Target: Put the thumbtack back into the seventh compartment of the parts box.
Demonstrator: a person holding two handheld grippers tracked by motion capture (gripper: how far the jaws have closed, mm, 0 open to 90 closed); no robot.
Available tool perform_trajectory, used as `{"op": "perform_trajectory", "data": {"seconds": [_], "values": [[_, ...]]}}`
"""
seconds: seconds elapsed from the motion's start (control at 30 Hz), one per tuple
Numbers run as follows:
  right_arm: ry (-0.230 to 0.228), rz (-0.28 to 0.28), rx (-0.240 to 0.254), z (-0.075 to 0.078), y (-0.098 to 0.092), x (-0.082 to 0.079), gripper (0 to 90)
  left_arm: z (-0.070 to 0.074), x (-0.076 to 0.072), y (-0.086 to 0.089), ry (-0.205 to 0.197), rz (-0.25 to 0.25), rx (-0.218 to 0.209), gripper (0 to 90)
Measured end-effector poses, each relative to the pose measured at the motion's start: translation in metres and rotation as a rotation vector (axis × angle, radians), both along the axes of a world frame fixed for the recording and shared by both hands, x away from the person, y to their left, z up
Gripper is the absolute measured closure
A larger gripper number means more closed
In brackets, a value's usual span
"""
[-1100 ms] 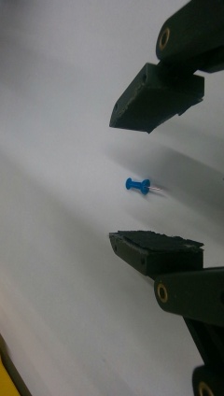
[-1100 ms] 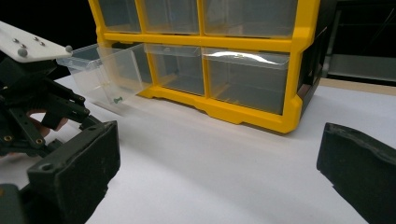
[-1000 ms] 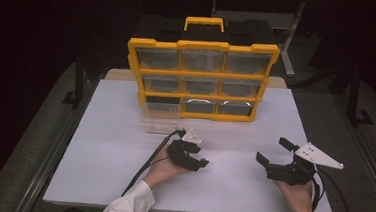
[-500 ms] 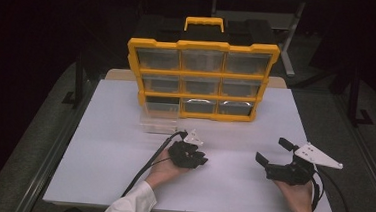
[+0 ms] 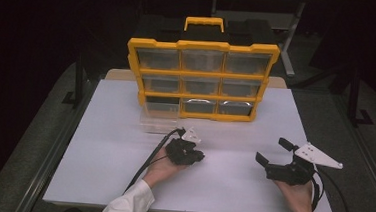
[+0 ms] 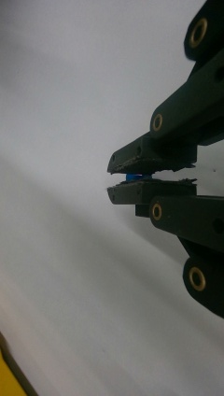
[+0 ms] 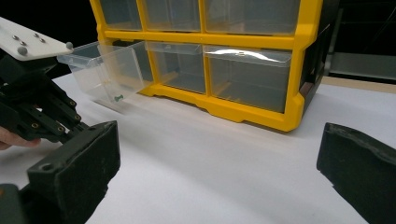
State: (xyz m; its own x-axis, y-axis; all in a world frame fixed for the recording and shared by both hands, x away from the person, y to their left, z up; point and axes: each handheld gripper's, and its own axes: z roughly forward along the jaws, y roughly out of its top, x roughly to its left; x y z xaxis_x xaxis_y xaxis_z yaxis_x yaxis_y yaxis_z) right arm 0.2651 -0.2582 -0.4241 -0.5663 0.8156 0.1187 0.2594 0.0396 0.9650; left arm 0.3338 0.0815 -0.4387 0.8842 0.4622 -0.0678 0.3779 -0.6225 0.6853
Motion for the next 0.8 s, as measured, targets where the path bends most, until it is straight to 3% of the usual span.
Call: {"op": "perform_trajectory", "data": {"seconds": [0.33,0.47,0.8], "values": [[0.000,-0.001,0.002,0.000,0.000,0.000,0.0,0.015,-0.001,0.005,-0.006,-0.001,-0.014,84.0],[-0.001,-0.003,0.005,0.000,0.000,-0.001,0.0,0.020,0.000,0.005,-0.024,-0.002,0.003,84.0],[-0.007,-0.003,0.005,0.001,-0.001,-0.001,0.0,0.038,0.004,0.007,-0.057,-0.001,-0.004,84.0]]}}
